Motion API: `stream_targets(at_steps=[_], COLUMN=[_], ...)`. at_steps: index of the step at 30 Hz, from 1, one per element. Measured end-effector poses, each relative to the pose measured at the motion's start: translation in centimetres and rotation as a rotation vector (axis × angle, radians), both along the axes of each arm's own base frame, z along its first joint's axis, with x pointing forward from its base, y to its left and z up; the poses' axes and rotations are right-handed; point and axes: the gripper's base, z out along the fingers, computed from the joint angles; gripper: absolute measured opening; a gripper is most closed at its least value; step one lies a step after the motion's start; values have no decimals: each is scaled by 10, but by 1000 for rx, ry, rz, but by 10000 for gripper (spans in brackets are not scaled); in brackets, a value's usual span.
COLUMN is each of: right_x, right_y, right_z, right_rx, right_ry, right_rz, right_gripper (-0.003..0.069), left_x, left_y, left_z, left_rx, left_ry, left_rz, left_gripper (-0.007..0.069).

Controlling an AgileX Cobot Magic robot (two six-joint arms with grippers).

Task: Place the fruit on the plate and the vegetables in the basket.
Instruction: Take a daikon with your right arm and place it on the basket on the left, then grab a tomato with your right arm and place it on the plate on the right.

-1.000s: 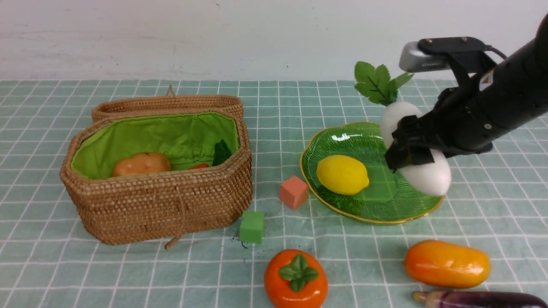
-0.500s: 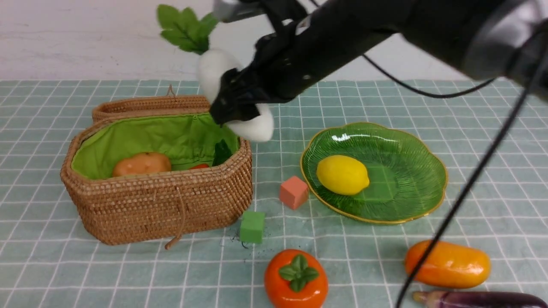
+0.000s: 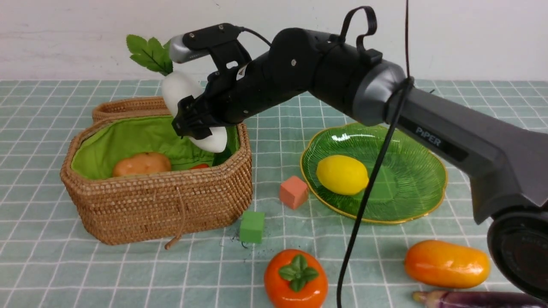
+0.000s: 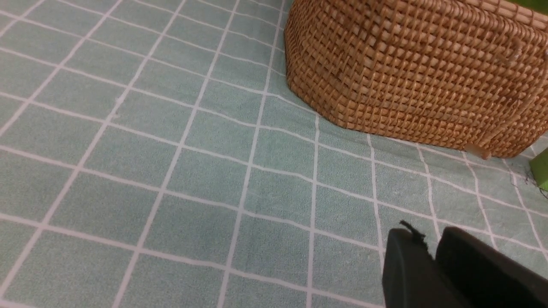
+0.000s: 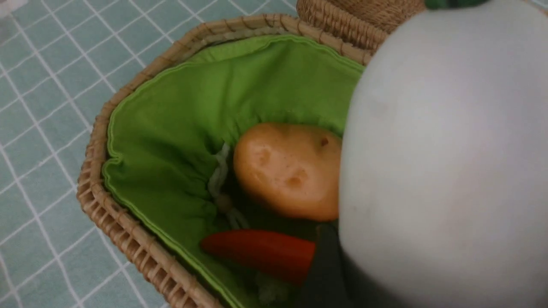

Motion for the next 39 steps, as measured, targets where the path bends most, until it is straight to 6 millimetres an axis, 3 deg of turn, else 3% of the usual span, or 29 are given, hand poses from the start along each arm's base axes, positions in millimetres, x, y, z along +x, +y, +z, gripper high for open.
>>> stream_targets(at_steps=[4,7,10,14,19,25,28,29,30,33,39], right_x=[-5,-14,-23,-52,-76,-103,-115,-114,-116,-115,-125], right_y=[-6,-19,-32,-65,-85,-85,-105,-106,-125,-149,-155], right_z=[11,35,61,113,126,61,15,16,-4,-26,-73], right_rx=[-30,-69,-81,-131,-186,-319,-368,-364,-319,-209,-82], right_ry=[1,-18,-49,-65,17,244,436,433,535,623,652], right_rz=[18,34,36,55,61,80,20,13,-42,-83,-37], right_gripper=[636,677,672,626,594,596,594,594,594,592,591], left_x=[0,0,0,0,0,0,0,0,0,0,0], left_y=[0,0,0,0,0,0,0,0,0,0,0], left_z=[0,0,0,0,0,0,0,0,0,0,0], left_rx=[0,0,0,0,0,0,0,0,0,0,0], left_ry=[0,0,0,0,0,0,0,0,0,0,0], left_rz=[0,0,0,0,0,0,0,0,0,0,0], left_gripper=[104,110,113,115,116,120,120,120,120,120,120])
